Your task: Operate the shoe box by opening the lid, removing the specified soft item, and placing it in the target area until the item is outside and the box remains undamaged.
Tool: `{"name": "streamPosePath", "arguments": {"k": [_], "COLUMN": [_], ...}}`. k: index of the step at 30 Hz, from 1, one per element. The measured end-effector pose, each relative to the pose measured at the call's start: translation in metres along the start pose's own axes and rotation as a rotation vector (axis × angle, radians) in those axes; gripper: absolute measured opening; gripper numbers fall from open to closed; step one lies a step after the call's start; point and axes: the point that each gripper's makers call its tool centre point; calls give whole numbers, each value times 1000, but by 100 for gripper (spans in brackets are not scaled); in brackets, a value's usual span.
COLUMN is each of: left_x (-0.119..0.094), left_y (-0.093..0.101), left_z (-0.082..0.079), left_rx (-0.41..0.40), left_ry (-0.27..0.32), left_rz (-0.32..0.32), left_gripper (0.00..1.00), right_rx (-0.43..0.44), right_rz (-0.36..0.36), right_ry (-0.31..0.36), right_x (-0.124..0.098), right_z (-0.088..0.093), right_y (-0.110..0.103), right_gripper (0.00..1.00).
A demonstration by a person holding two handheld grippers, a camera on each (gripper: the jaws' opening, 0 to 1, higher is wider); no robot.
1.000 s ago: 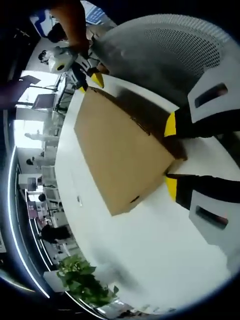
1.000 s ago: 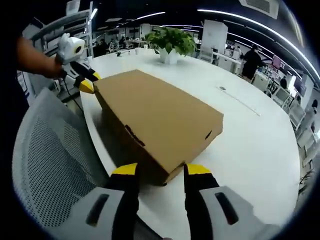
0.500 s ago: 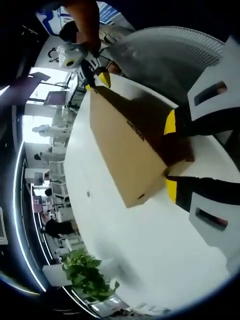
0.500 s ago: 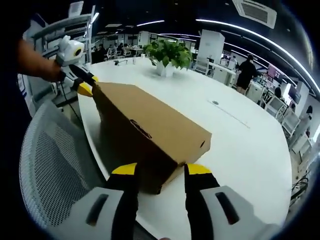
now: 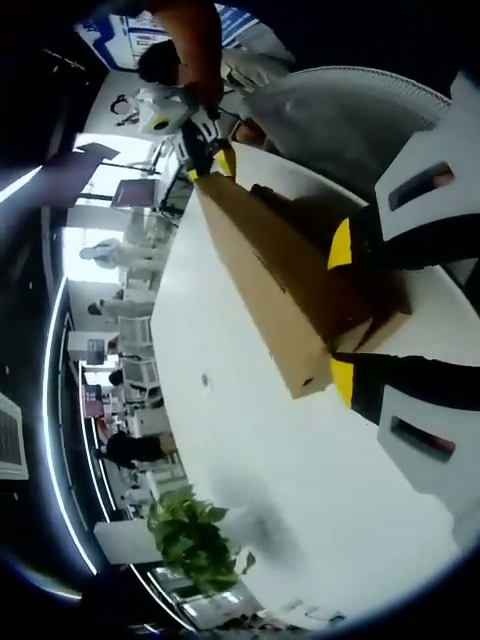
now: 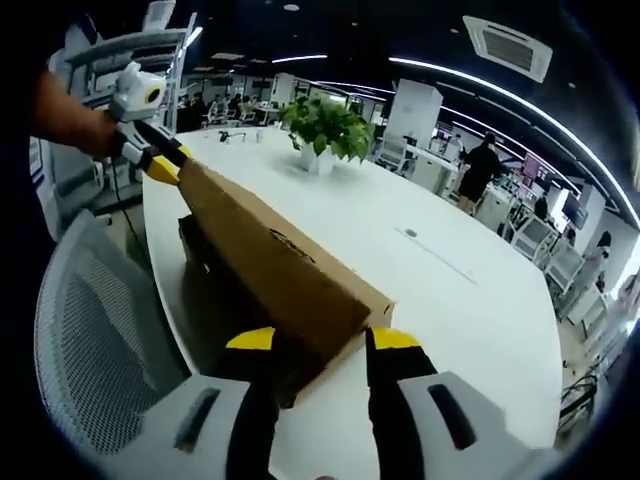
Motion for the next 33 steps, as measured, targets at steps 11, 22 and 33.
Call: {"name": "streamPosePath", "arguments": {"k": [11, 22, 33], "left_x": [-6, 2, 16], "left_y": [-13, -29, -29], "left_z": [-41, -81, -118], "left_rx": [45, 89, 136], "left_ry": [78, 126, 176], "left_rz": [-45, -75, -57], "left_gripper": [30, 29, 27], "right_rx": [-29, -16, 55], "right_rz": [92, 234, 302], "right_ry": [51, 90, 60], "right_x": [4, 14, 23], "right_z": [-26, -47, -58], "right_y": [25, 59, 80], "right_gripper": [22, 9, 2]}}
Point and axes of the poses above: the point that each gripper's makers call its tool centre point, and the gripper's own axes: x roughly forward along the fingers, y roughly to its right, z roughly out of its underside, and after that the axes turned 1 degree about -y, right-handed
